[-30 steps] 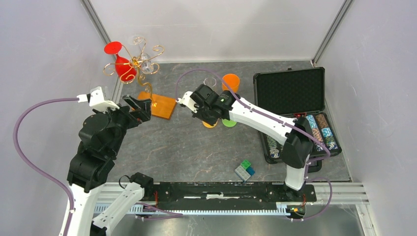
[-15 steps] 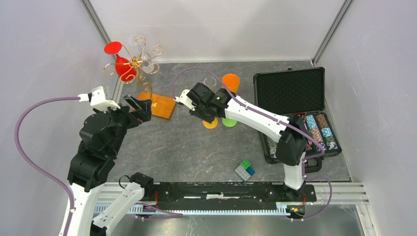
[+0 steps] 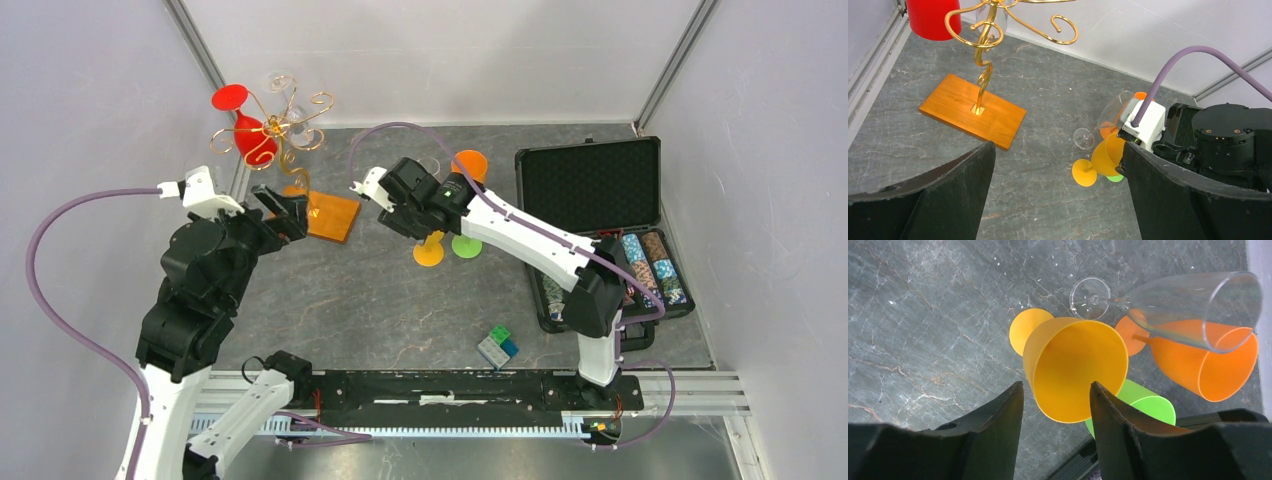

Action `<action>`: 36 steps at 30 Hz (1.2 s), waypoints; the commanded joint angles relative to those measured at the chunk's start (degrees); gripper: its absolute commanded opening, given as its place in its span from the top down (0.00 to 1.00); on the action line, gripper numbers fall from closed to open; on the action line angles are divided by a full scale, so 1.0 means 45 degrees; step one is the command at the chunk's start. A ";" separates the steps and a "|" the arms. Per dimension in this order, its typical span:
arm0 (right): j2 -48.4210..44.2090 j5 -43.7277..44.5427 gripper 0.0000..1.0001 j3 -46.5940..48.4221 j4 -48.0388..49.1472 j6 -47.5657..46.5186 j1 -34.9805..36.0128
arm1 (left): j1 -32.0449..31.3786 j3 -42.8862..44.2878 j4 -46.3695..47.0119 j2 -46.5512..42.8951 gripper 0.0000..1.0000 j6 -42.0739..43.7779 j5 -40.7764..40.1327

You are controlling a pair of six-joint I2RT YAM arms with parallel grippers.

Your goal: Take the wine glass off the wine glass rack

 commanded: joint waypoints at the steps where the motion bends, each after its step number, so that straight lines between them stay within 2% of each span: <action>1: -0.1596 0.0450 0.39 -0.0501 0.1449 0.0450 -0.0121 | 0.0000 0.0758 0.0350 0.0717 0.00 0.0148 -0.0431; 4: -0.2865 0.0250 0.34 -0.1911 0.2749 0.0966 -0.0253 | 0.0001 0.0958 0.0894 0.1351 0.00 0.0083 -0.1351; 8: -0.4620 -0.1386 0.33 -0.3831 0.4648 0.1759 -0.0564 | 0.0018 0.1952 0.1217 0.2758 0.00 0.0282 -0.3053; 14: -0.6846 -0.2539 0.33 -0.6392 0.6407 0.2581 -0.0874 | 0.0669 0.4658 0.1111 0.4947 0.00 0.0224 -0.2245; 18: -0.7594 -0.2590 0.32 -0.7407 0.6812 0.2984 -0.0951 | 0.2712 0.6609 0.0407 0.6519 0.00 -0.0512 0.0577; 23: -0.8235 -0.2844 0.33 -0.8219 0.7126 0.3164 -0.1000 | 0.5558 0.7292 0.0392 0.7738 0.01 -0.1580 0.3807; 25: -0.8410 -0.2857 0.33 -0.8454 0.7162 0.3178 -0.1000 | 0.6601 0.7338 0.0722 0.8107 0.09 -0.1709 0.4836; 30: -0.8940 -0.2903 0.33 -0.9124 0.7380 0.3244 -0.1010 | 0.9031 0.7630 0.1128 0.9348 0.19 -0.2222 0.7418; 33: -0.9243 -0.3028 0.33 -0.9648 0.7778 0.3365 -0.1023 | 1.0087 0.7458 0.1706 0.9968 0.24 -0.2864 0.8918; 36: -0.9574 -0.3438 0.34 -1.0251 0.8242 0.3355 -0.1025 | 1.0751 0.7508 0.2102 1.0742 0.35 -0.3363 0.9756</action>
